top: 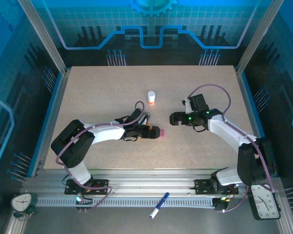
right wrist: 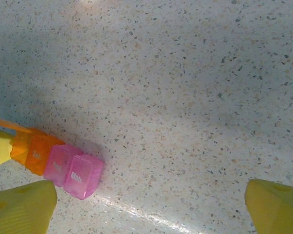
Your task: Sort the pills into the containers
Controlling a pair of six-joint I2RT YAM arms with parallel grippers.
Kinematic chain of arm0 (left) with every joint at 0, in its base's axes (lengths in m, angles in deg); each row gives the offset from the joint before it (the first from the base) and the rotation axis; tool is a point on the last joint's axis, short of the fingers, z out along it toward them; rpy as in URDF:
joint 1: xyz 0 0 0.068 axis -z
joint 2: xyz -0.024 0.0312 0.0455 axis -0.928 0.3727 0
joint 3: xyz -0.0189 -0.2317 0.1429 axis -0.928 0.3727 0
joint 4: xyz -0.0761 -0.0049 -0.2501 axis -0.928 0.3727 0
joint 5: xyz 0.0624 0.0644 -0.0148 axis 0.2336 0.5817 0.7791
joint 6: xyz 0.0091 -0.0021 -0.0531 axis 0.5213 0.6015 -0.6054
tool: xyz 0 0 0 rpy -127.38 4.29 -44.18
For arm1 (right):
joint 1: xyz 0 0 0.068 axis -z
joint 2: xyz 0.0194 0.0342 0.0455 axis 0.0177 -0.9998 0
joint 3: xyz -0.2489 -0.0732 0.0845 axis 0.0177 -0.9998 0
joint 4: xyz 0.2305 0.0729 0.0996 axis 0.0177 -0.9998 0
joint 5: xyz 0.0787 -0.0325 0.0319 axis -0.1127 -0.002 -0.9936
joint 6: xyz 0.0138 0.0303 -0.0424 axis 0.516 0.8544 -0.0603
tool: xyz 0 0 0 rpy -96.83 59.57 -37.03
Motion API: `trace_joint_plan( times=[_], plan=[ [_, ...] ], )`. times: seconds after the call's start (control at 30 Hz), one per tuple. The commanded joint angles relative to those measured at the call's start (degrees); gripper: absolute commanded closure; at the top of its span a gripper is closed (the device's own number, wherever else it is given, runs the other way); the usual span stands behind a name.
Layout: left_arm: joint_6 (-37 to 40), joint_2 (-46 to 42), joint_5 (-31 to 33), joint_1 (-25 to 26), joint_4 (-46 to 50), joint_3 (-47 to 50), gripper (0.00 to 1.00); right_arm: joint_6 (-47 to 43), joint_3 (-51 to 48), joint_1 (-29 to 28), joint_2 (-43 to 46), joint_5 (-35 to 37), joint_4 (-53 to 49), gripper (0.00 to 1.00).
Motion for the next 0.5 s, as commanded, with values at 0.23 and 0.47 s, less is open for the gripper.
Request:
trace_joint_plan(
  times=[0.23,0.47],
  plan=[
    [-0.88,3.26,0.13,3.69,-0.35,-4.08,0.01,1.84,2.05,1.21,-0.67,5.46,-1.93,0.0],
    [-0.74,5.15,-0.1,4.12,0.02,-6.64,0.01,0.98,2.8,1.55,-0.84,6.27,-1.53,0.0]
  ],
)
